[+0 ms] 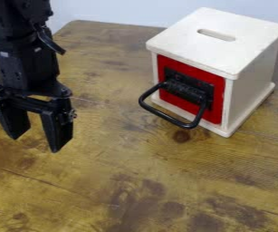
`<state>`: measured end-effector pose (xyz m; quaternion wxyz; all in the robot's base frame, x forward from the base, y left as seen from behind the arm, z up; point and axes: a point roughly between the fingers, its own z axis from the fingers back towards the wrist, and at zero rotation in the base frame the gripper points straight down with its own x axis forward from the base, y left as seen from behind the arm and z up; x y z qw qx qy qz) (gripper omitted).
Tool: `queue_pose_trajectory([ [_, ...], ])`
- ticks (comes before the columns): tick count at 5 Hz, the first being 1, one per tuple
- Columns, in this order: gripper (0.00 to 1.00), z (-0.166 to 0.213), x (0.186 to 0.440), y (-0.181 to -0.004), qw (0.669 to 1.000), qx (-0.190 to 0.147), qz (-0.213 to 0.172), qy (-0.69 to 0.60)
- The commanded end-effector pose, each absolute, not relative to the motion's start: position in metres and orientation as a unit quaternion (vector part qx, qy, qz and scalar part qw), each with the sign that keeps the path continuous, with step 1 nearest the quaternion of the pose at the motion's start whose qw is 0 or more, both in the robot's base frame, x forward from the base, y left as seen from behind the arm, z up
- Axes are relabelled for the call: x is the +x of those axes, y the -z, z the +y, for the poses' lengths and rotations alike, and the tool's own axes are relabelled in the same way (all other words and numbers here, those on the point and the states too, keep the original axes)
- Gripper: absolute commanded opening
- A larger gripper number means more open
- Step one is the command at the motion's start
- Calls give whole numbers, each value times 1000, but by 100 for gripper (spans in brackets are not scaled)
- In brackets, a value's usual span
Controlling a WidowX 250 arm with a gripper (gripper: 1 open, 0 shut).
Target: Close the drawer
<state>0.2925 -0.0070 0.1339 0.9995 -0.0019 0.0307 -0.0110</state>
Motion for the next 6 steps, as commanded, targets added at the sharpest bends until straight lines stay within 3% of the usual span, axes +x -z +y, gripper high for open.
queue_pose_trajectory([
  [1, 100, -5, 295, -131, 999, 1, -50, 6],
  [2, 100, 2, 293, -127, 995, 4, -97, -4],
  [4, 100, 15, 310, -142, 997, 2, -76, -9],
  [6, 100, -8, 308, -149, 997, 0, -80, 15],
])
